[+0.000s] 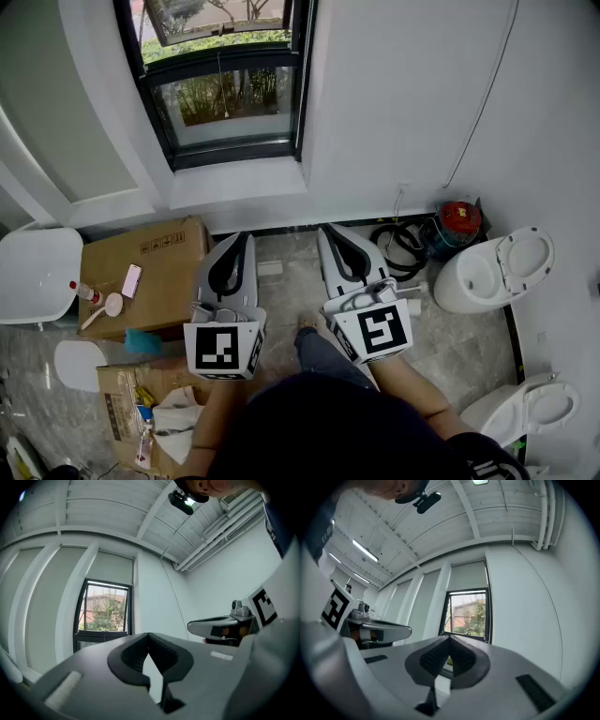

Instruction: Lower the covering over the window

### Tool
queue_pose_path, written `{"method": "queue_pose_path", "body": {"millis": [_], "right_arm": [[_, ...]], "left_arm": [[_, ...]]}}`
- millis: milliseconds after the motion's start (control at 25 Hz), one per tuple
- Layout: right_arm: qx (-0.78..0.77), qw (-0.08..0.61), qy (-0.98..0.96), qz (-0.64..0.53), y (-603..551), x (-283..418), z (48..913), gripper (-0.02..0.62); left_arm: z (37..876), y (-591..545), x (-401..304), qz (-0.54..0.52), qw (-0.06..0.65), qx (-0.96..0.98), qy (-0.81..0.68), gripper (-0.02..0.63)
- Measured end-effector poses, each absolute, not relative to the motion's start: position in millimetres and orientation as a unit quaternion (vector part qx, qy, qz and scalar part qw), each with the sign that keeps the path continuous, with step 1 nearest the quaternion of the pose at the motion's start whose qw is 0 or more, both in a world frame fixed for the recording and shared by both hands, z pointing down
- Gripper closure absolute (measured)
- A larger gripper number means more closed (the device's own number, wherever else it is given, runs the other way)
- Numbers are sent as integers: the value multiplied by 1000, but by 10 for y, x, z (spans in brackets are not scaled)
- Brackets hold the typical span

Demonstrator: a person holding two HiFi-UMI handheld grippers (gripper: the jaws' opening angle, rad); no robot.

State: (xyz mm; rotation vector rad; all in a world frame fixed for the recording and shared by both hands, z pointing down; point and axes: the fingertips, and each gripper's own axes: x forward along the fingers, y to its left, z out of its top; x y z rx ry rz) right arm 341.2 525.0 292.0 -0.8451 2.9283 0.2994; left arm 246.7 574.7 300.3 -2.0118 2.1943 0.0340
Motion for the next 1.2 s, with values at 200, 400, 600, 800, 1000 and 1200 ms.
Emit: {"method": "queue_pose_path", "body": {"millis": [200,400,600,800,1000,1200], "right_arm": [[-280,58,955,84,4781,3233,2973,583],[-281,52,955,84,4138,2889,3043,581],[-271,40,959,66,3338,2488,3126,581],[-243,33,968,50,2652,1978,3200,581],[-218,33,975,39,2193,1608,3297,581],[-216,29,975,33,1931,1423,3381,581]], "left_arm": [[3069,5334,2296,15,88,-678,730,595],[3123,4713,1952,11,81,-678,730,595],[3109,3992,1589,3,77,-672,736,595],[3193,3320,1214,2,65,-671,738,594],[3273,2872,940,3,52,-667,743,591],[3325,2617,708,3,54,-658,751,589]]}}
